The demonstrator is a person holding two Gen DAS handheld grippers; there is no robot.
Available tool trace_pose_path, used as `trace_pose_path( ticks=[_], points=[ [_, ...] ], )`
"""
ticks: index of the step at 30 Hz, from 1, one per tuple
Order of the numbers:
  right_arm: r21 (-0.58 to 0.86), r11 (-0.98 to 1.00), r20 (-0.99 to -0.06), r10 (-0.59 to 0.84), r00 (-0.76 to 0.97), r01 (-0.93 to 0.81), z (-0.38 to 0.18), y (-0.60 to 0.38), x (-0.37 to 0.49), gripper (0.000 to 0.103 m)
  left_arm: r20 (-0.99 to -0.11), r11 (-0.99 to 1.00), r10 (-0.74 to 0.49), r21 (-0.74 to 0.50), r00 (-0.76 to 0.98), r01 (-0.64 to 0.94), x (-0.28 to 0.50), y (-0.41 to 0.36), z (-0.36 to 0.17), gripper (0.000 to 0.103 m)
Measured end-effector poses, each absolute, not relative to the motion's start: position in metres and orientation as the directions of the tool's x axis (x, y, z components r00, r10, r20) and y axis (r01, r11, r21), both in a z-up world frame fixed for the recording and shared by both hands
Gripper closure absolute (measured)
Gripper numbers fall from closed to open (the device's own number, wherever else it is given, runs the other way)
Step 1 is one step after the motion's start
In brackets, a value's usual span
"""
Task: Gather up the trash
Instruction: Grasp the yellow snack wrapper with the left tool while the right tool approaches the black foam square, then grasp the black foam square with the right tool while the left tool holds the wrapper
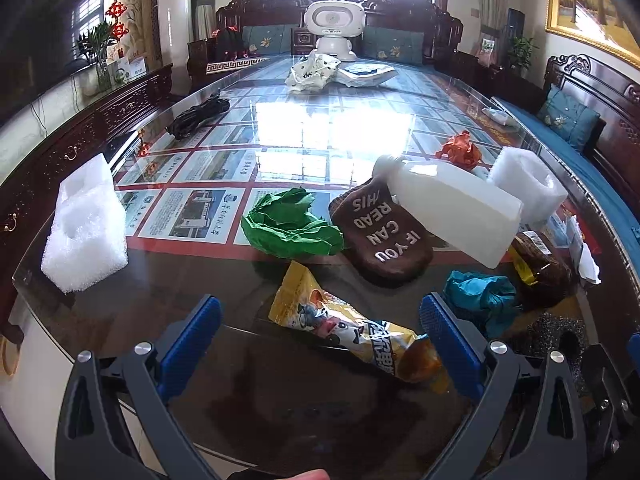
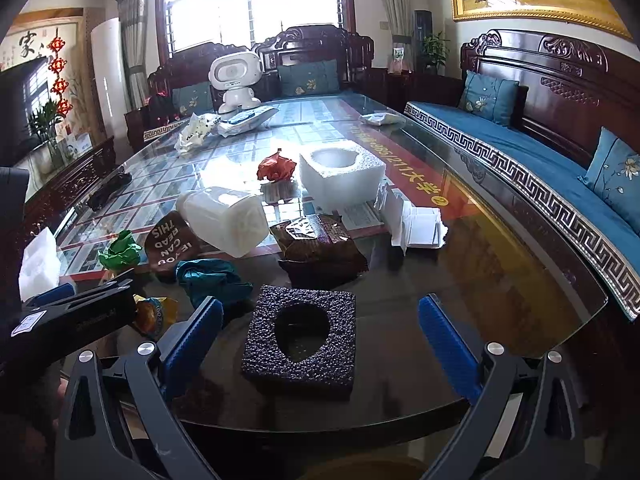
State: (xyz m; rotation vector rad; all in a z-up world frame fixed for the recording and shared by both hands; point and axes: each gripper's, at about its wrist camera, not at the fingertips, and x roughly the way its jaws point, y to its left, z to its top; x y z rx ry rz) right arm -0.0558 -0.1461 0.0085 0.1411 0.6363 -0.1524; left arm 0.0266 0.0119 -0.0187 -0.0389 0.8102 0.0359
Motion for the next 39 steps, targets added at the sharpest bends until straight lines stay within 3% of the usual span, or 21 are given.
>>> trace_pose_path(
  ticks=[7, 13, 14, 16, 18, 20, 21, 36, 39],
  points=[
    [0.094, 0.979, -0.608, -0.089, 0.789, 0.183, 0.007, -0.149, -0.054, 0.008, -0.777, 0.995, -0.017, -0.073, 0.629, -0.064, 0.036, 0.013, -0.037, 0.004],
    [0.098, 0.980, -0.615, -0.078, 0.784, 0.174, 0.003, -0.149, -0.051, 0.008, -0.772, 0.997, -0.003, -0.050, 0.636, -0.055, 0.039, 0.011, -0.039, 0.005],
    [0.097, 0.980, -0.618, -0.076, 0.783, 0.172, 0.002, -0.148, -0.051, 0.008, -0.766, 0.997, -0.004, -0.053, 0.643, -0.056, 0.038, 0.011, -0.038, 0.010],
    [0.099, 0.980, -0.619, -0.074, 0.782, 0.171, 0.001, -0.149, -0.050, 0.008, -0.754, 0.997, -0.011, -0.057, 0.656, -0.050, 0.036, 0.012, -0.035, 0.032],
    [0.100, 0.980, -0.621, -0.076, 0.780, 0.174, 0.001, -0.150, -0.050, 0.008, -0.749, 0.995, -0.057, -0.098, 0.661, -0.026, 0.035, 0.014, -0.032, 0.063],
    [0.096, 0.979, -0.622, -0.083, 0.779, 0.181, 0.001, -0.151, -0.049, 0.008, -0.746, 0.988, -0.114, -0.155, 0.656, -0.004, 0.036, 0.019, -0.032, 0.079],
    [0.093, 0.978, -0.623, -0.087, 0.777, 0.185, 0.001, -0.151, -0.048, 0.008, -0.743, 0.987, -0.117, -0.159, 0.659, -0.004, 0.035, 0.020, -0.033, 0.081],
    [0.041, 0.969, -0.651, -0.160, 0.742, 0.245, -0.005, -0.166, -0.052, 0.010, -0.714, 0.984, -0.173, -0.153, 0.679, 0.090, 0.005, -0.001, -0.024, 0.083],
    [0.030, 0.969, -0.657, -0.165, 0.735, 0.244, -0.007, -0.167, -0.050, 0.015, -0.717, 0.981, -0.192, -0.161, 0.670, 0.110, -0.001, -0.009, -0.023, 0.083]
  ],
)
